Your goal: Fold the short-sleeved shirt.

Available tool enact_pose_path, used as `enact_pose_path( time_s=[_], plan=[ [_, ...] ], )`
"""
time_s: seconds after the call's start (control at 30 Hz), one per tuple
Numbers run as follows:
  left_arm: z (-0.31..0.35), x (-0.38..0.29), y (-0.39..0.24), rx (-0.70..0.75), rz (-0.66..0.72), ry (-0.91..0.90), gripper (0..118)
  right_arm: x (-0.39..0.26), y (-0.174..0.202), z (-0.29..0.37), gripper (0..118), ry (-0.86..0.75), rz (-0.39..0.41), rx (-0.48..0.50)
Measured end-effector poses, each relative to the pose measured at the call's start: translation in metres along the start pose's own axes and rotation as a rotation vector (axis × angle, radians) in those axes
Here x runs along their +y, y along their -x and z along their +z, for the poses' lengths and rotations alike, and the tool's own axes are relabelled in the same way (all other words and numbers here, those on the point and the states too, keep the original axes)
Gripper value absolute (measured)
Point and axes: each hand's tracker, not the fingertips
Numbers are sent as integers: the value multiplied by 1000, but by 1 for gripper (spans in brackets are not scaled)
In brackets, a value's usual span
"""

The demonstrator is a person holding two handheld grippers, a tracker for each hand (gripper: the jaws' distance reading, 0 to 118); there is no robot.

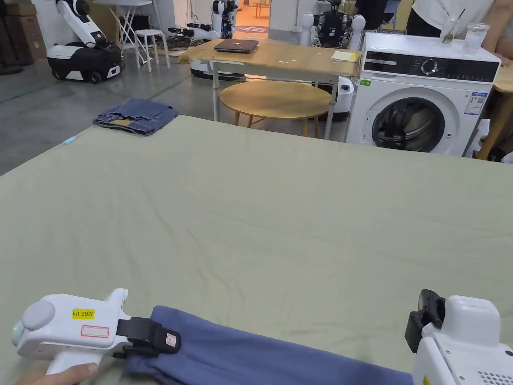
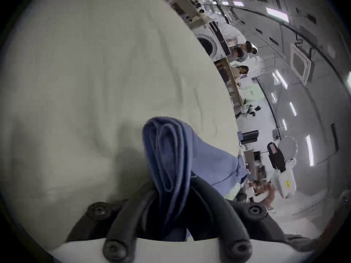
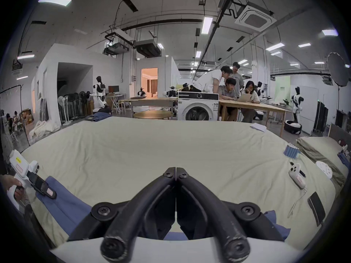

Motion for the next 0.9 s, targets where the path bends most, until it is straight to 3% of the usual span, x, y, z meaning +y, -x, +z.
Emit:
enact_pose_path(
  time_s=[0.13,0.33,0.47,0.67,0.9],
  plan=[
    [24,10,-14,50,-41,-28,4,1,-5,-2,0,-1,8,-2],
    [85,27,-20,248,-24,-110,4,1,-7,-4,0,-11,10,3],
    [106,25,-40,386,-85,-116,4,1,-2,-6,0,-12,17,16],
    [98,13,-87,303,-127,-102,4,-1,5,-7,0,-6,20,36],
    [35,-1,-139,139,-187,32,4,-5,6,-3,0,7,27,37]
  ],
)
